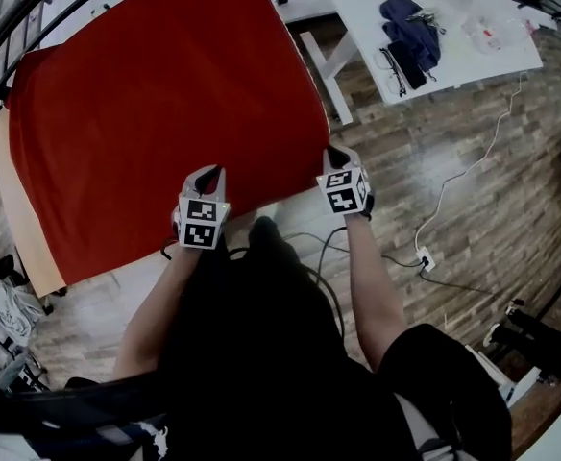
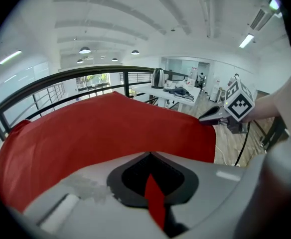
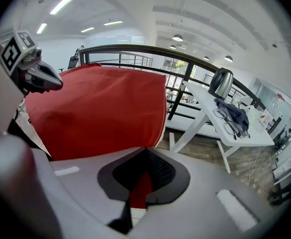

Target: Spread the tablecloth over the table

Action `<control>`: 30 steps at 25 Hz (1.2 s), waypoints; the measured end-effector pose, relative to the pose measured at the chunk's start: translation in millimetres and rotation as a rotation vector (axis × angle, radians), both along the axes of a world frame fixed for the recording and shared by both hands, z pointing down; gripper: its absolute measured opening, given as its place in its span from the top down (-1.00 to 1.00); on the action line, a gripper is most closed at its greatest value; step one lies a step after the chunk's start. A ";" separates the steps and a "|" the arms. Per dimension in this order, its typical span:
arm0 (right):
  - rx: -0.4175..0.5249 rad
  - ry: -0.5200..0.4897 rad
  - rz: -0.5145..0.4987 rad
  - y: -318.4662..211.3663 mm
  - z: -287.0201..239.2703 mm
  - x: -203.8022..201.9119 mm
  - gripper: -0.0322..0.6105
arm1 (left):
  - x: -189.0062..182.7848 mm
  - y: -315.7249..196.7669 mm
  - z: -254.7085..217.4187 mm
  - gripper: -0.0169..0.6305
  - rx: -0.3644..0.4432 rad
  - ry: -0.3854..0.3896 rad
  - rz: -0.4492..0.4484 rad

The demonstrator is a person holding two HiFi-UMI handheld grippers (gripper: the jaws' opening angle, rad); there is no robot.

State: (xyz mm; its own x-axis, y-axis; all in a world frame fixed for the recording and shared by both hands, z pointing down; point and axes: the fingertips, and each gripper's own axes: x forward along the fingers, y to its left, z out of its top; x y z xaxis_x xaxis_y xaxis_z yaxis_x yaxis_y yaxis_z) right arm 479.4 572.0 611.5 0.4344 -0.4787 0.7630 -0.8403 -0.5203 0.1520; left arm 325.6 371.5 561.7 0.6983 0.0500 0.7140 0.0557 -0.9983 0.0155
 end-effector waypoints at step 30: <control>0.478 -0.185 -0.742 -314.5 -131.6 -375.7 0.87 | -283.4 -159.3 -50.0 0.93 -0.079 0.196 -0.581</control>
